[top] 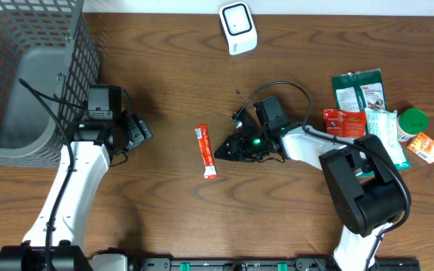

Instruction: Scan the item barcode

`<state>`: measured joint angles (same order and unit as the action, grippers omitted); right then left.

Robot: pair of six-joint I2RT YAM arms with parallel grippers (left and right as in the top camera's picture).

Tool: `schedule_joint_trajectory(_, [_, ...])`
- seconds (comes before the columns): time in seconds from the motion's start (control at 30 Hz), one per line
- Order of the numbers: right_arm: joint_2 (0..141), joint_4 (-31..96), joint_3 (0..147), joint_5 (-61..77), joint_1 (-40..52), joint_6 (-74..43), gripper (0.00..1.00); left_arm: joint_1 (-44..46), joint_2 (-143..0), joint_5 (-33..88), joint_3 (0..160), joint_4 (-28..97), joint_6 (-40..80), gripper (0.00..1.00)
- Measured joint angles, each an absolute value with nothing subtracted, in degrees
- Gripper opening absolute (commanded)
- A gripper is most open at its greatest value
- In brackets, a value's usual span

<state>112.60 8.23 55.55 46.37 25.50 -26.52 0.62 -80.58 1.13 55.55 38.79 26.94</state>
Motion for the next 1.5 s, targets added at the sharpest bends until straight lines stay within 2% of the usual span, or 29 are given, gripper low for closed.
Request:
schedule_joint_trajectory(0.2, [111.81, 13.72, 57.78, 42.39, 25.23, -25.65, 0.36, 0.64, -80.58, 1.13, 55.55, 38.79, 26.96, 0.88])
schedule_joint_trajectory(0.37, [109.25, 23.99, 62.57, 30.76, 27.46, -24.32, 0.40, 0.62, -80.58, 1.10, 55.55, 38.79, 26.94, 0.88])
schedule_joint_trajectory(0.47, [107.15, 26.39, 64.88, 22.81, 32.14, -23.83, 0.44, 0.62, -80.58, 1.10, 55.55, 38.79, 26.94, 0.88])
schedule_joint_trajectory(0.77, [106.24, 26.33, 66.65, -2.83, 50.57, -23.38, 0.47, 0.62, -80.58, 1.13, 55.55, 38.79, 26.96, 0.88])
schedule_joint_trajectory(0.93, [107.55, 25.93, 66.65, -13.02, 54.70, -23.44, 0.48, 0.64, -80.58, 1.13, 55.55, 38.79, 26.96, 0.88])
schedule_joint_trajectory(1.37, [112.12, 23.70, 66.65, -16.80, 54.92, -24.71, 0.51, 0.64, -80.58, 1.10, 55.55, 38.79, 26.96, 0.88])
schedule_joint_trajectory(1.47, [112.14, 23.51, 66.65, -16.34, 54.92, -24.99, 0.47, 0.64, -80.58, 1.13, 55.55, 38.79, 26.96, 0.88])
schedule_joint_trajectory(1.5, [112.14, 23.51, 66.65, -16.25, 54.92, -25.06, 0.39, 0.62, -80.58, 1.13, 55.55, 38.79, 26.96, 0.88])
